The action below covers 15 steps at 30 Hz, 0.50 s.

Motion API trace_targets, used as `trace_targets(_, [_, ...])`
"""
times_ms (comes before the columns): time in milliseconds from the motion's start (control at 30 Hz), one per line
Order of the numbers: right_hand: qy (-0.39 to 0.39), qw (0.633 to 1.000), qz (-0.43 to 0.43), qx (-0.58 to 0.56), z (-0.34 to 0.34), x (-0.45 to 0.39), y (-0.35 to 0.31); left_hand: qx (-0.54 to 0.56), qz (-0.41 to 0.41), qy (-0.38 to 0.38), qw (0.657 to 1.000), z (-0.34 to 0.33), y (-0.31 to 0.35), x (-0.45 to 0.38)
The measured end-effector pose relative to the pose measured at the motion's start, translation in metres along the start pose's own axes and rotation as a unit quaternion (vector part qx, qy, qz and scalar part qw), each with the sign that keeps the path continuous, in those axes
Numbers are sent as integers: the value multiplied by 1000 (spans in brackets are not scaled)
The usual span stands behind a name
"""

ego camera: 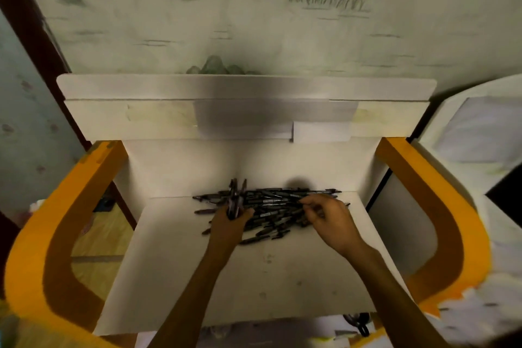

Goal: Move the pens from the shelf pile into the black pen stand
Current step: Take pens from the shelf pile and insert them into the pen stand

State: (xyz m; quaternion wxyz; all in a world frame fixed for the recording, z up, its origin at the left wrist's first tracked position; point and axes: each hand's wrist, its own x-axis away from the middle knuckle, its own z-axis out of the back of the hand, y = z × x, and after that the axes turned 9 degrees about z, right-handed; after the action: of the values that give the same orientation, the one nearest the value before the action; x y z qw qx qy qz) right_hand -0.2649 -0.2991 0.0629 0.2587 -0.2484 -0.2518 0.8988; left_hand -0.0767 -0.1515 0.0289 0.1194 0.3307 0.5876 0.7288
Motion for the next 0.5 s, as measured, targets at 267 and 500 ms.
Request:
trace_targets(267, [68,997,9,17,81,26,-11,-22,-56,-177,982,-63,53,39])
trace_targets(500, [138,990,12,36,162,87,9,-14,-134,-228,964,-142,81,115])
